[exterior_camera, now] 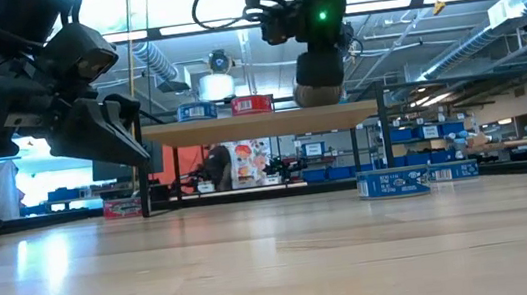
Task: Stack canned seafood by type on shelf
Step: Put the yellow blue tuna can on the shelf aligned with the other yellow blue tuna cans
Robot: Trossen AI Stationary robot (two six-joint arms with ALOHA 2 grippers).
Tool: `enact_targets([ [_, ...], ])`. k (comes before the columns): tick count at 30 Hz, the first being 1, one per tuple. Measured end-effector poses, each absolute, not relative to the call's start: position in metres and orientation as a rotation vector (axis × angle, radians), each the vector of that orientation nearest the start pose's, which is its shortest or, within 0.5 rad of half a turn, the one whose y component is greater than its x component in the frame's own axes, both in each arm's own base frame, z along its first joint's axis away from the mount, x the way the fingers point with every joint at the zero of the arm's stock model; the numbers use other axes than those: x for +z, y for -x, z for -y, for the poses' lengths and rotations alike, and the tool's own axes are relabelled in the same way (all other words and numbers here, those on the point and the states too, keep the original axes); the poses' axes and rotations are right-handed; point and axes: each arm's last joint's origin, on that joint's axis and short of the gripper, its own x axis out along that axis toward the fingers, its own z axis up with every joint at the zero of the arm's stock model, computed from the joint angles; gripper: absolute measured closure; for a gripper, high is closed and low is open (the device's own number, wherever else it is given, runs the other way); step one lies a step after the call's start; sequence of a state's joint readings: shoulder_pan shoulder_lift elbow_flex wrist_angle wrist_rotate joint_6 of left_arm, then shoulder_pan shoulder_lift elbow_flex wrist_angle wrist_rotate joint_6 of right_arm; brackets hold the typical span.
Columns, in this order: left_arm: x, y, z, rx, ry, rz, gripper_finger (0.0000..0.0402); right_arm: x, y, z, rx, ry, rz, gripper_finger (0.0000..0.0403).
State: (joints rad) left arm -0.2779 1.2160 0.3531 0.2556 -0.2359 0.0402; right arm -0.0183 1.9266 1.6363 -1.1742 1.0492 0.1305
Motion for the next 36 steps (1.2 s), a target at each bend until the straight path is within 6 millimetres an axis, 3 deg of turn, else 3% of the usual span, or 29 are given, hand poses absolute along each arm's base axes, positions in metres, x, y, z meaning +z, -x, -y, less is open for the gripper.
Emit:
enact_targets([
  [13,0.149,-0.206,0.052,-0.048,-0.179,-0.587,0.0397,0.254,-0.361,0.052,-0.958,0.549,-1.361,0.0148],
  [25,0.149,-0.206,0.053,-0.091,-0.162,-0.59,0.0397,0.26,-0.347,0.065,-0.951,0.405,-1.443,0.0146],
  [36,0.149,-0.206,0.053,-0.092,-0.162,-0.591,0.0397,0.288,-0.327,0.081,-1.007,0.266,-1.373,0.0151],
])
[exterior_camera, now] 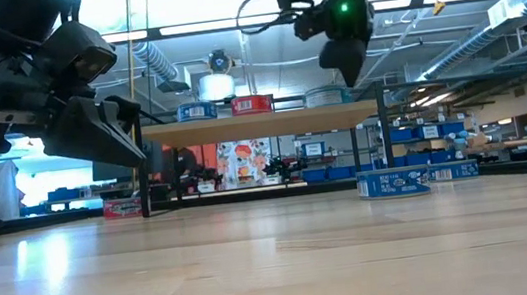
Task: Stack canned seafood by type on shelf
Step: Put the yellow blue tuna can on the shelf aligned with the other yellow blue tuna cans
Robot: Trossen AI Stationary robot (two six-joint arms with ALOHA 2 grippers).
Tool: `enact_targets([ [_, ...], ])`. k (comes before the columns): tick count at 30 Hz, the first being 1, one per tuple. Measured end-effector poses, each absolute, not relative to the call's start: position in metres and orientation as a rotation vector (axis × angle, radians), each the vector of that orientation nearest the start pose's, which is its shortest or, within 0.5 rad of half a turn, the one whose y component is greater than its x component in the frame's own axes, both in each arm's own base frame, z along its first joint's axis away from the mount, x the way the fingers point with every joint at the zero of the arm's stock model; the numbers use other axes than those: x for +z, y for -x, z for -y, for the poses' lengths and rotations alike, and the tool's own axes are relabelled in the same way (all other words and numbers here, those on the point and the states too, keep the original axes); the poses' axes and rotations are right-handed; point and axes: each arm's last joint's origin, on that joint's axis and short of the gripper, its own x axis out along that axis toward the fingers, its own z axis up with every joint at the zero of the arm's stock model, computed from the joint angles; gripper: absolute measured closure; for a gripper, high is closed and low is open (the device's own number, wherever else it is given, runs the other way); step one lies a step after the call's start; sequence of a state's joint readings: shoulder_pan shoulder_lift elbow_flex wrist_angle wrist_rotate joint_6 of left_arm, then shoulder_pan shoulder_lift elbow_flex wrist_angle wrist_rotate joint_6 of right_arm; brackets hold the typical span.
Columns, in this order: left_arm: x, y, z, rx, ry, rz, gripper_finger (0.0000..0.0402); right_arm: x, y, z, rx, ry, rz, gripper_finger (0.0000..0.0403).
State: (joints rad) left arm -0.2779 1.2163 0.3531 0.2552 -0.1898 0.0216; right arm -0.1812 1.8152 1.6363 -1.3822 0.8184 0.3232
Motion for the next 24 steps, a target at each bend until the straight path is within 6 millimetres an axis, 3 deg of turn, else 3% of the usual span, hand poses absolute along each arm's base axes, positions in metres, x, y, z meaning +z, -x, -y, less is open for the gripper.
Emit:
enact_targets([
  [8,0.149,-0.205,0.053,-0.092,-0.162,-0.591,0.0397,0.309,-0.323,0.082,-0.99,0.076,-1.203,0.0187],
  [18,0.149,-0.205,0.053,-0.089,-0.156,-0.591,0.0397,0.311,-0.336,0.123,-0.842,-0.167,-1.036,0.0389],
  [24,0.148,-0.205,0.053,-0.089,-0.158,-0.603,0.0397,0.306,-0.338,0.135,-0.828,-0.215,-1.027,0.0383],
])
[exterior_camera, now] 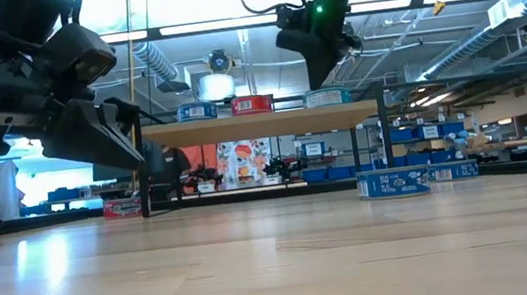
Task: Stack canned seafood by type on shelf
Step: Put the yellow blue tuna can on the shelf aligned with the other yellow blue tuna cans
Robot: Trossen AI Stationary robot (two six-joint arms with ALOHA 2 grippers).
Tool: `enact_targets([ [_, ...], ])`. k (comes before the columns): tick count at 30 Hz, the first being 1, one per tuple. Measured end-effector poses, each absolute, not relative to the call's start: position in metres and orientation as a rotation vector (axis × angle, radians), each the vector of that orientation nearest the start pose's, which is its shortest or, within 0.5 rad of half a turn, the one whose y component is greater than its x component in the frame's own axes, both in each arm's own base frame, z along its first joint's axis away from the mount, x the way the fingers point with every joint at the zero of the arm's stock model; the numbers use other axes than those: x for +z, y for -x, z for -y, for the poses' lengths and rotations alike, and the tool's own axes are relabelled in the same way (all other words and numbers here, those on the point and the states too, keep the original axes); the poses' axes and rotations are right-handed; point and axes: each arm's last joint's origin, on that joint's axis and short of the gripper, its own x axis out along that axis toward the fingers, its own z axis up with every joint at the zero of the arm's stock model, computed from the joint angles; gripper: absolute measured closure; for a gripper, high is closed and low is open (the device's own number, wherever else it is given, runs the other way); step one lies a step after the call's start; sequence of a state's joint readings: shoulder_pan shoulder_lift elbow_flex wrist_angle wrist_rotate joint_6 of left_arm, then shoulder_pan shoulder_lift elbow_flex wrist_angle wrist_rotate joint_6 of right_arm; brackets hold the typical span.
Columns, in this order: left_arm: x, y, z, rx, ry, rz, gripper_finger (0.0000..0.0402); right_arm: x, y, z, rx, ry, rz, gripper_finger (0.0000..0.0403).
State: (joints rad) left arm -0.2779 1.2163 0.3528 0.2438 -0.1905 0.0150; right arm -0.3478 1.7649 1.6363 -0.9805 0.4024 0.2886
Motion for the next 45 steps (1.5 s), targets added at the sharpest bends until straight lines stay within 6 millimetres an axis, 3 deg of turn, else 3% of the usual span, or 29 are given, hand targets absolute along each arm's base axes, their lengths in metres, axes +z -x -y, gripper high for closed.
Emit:
enact_targets([
  [14,0.148,-0.205,0.053,-0.084,-0.142,-0.607,0.0397,0.302,-0.33,0.133,-0.825,-0.227,-1.119,0.0397],
  [28,0.148,-0.205,0.053,-0.084,-0.142,-0.607,0.0397,0.3,-0.315,0.129,-0.939,-0.205,-1.245,0.0397],
  [45,0.148,-0.205,0.053,-0.084,-0.143,-0.607,0.0397,0.301,-0.32,0.129,-0.891,-0.204,-1.215,0.0397],
])
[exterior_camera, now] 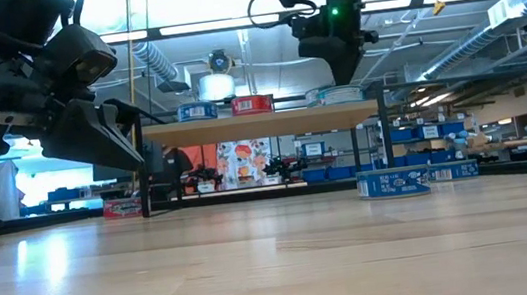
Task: Stack canned seafood by type on shelf
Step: Put the yellow blue tuna can on the shelf aligned with the other yellow blue tuna cans, then put the red tuna can on the shelf aligned with the other red tuna cans
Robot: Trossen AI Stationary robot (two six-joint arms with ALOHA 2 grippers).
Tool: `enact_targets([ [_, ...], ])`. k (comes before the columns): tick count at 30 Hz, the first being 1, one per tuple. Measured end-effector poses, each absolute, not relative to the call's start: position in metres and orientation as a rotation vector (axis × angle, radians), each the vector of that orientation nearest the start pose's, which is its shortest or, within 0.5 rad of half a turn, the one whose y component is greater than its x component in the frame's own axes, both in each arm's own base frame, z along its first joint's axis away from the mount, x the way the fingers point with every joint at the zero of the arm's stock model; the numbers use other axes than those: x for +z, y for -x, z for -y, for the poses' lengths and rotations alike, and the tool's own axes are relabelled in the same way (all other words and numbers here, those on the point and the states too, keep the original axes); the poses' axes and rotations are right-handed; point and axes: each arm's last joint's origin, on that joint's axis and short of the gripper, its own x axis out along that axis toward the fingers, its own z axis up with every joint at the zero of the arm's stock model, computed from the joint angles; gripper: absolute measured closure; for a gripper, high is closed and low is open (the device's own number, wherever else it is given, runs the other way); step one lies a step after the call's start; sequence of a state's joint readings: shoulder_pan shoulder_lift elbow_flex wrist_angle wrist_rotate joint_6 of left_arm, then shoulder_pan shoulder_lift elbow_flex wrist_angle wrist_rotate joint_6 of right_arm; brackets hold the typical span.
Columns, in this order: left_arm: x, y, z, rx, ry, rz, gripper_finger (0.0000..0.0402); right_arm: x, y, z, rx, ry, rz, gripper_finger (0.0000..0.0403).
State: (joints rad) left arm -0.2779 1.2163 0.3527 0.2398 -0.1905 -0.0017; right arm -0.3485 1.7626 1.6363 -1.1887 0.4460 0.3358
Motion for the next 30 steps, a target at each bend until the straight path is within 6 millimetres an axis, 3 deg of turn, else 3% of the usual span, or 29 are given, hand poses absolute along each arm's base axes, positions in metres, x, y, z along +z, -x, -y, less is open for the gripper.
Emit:
enact_targets([
  [10,0.148,-0.205,0.053,-0.084,-0.144,-0.607,0.0397,0.304,-0.328,0.116,-0.807,-0.092,-1.192,0.0397],
  [15,0.148,-0.205,0.053,-0.082,-0.145,-0.607,0.0397,0.313,-0.333,0.092,-0.794,0.015,-1.146,0.0398],
  [21,0.147,-0.204,0.056,-0.098,-0.153,-0.618,0.0397,0.321,-0.345,0.046,-0.789,0.125,-1.003,0.0398],
  [25,0.147,-0.201,0.062,-0.145,-0.155,-0.625,0.0397,0.3,-0.362,0.016,-0.687,0.151,-0.882,0.0399],
  [30,0.145,-0.194,0.081,-0.327,-0.101,-0.659,0.0397,0.266,-0.372,-0.023,-0.531,0.139,-0.743,0.0399],
])
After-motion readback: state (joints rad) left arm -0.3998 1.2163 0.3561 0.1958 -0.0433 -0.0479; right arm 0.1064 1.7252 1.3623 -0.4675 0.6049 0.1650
